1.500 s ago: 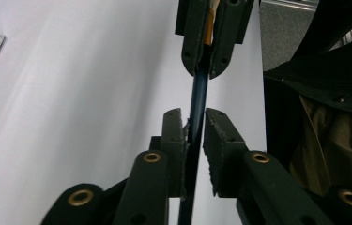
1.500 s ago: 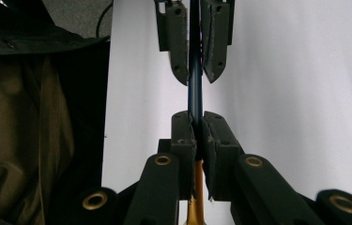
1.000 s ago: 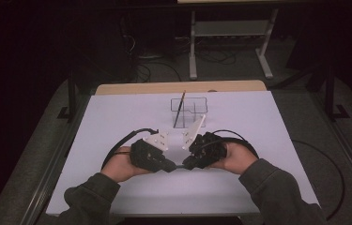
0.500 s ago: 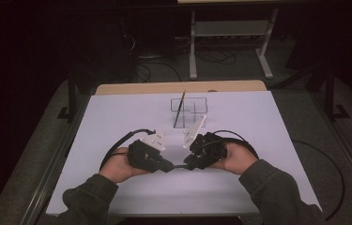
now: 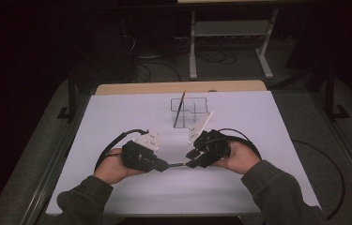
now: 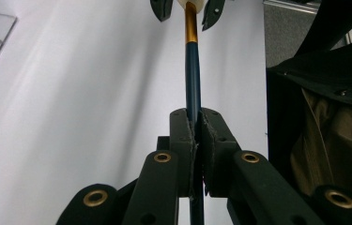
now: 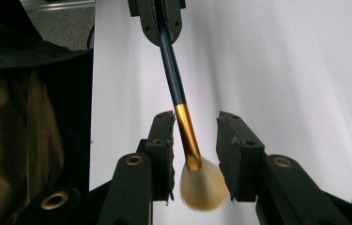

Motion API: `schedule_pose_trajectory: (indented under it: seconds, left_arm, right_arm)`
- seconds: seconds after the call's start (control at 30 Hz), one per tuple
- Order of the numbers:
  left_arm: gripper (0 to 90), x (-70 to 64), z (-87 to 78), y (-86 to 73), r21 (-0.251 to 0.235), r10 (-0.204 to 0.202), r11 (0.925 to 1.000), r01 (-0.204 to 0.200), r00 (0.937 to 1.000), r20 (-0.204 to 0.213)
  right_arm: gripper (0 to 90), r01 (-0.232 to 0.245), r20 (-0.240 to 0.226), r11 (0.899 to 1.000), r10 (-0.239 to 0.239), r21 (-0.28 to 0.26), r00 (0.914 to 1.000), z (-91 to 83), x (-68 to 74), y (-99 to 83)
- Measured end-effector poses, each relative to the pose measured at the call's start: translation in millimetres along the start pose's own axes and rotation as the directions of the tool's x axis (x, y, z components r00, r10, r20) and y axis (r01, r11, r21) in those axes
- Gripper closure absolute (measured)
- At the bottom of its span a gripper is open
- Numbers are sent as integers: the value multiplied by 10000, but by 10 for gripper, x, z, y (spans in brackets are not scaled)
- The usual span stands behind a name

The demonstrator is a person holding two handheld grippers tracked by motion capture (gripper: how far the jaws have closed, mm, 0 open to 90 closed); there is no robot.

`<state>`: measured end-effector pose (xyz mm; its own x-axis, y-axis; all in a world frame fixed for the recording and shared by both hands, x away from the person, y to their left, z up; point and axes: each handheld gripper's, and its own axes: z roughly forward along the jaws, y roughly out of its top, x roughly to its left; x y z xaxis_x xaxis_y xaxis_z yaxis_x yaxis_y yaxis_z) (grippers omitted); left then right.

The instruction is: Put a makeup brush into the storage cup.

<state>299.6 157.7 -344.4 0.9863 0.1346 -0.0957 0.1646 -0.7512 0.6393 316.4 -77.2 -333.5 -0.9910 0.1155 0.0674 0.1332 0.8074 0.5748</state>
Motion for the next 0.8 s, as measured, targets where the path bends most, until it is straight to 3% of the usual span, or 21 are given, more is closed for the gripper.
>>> schedule_pose_trajectory:
  seconds: [0.8]
  left_arm:
    - [839,55,-58,-112,-12,-468,9989,468,9979,-453]
  right_arm:
    - [608,-676,316,9974,684,-262,9972,-65,-56,-140]
